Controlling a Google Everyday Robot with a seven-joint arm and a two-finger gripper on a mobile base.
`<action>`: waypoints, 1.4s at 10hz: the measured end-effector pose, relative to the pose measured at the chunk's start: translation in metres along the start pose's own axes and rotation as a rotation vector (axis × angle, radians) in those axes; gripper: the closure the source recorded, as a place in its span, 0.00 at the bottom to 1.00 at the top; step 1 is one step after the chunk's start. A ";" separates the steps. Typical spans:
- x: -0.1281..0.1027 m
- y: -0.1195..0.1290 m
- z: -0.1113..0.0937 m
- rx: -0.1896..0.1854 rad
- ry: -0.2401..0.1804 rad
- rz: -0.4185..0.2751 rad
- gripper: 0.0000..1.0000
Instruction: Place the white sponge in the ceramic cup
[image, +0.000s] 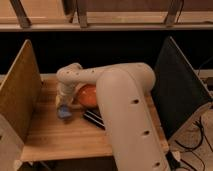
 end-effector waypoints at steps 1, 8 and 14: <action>-0.001 0.002 -0.006 0.001 -0.019 -0.011 1.00; -0.027 0.001 -0.150 0.118 -0.450 -0.130 1.00; -0.055 -0.009 -0.142 0.106 -0.525 -0.193 1.00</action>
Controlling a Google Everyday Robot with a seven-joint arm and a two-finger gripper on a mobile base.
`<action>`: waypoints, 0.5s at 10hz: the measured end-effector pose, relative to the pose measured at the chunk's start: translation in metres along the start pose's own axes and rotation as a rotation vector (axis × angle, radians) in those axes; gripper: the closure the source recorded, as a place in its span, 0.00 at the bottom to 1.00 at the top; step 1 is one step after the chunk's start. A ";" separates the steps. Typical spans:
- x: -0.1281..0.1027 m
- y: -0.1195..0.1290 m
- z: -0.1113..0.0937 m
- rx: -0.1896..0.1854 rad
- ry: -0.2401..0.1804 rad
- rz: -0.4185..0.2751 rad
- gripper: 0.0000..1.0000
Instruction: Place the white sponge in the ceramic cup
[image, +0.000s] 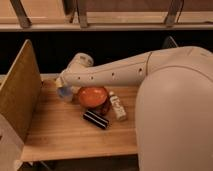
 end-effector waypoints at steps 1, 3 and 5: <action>-0.009 -0.008 0.010 -0.006 -0.029 -0.034 1.00; -0.020 -0.012 0.029 -0.036 -0.073 -0.078 1.00; -0.028 -0.012 0.043 -0.075 -0.122 -0.102 1.00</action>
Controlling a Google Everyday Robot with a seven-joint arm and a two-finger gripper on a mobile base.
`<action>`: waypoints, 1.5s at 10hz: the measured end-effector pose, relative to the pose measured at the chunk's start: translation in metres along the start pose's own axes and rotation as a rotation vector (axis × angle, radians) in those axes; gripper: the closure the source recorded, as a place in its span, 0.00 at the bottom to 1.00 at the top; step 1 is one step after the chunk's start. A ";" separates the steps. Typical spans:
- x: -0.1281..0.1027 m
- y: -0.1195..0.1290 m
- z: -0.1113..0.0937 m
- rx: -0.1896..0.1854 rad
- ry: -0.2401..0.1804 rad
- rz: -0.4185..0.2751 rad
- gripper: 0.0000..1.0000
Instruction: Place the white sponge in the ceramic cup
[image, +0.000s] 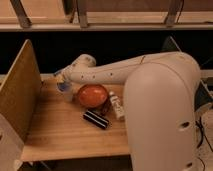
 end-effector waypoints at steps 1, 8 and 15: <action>-0.002 0.000 0.003 -0.014 -0.017 -0.010 1.00; -0.006 0.005 0.016 -0.069 -0.086 -0.042 0.74; -0.006 0.004 0.016 -0.069 -0.086 -0.041 0.20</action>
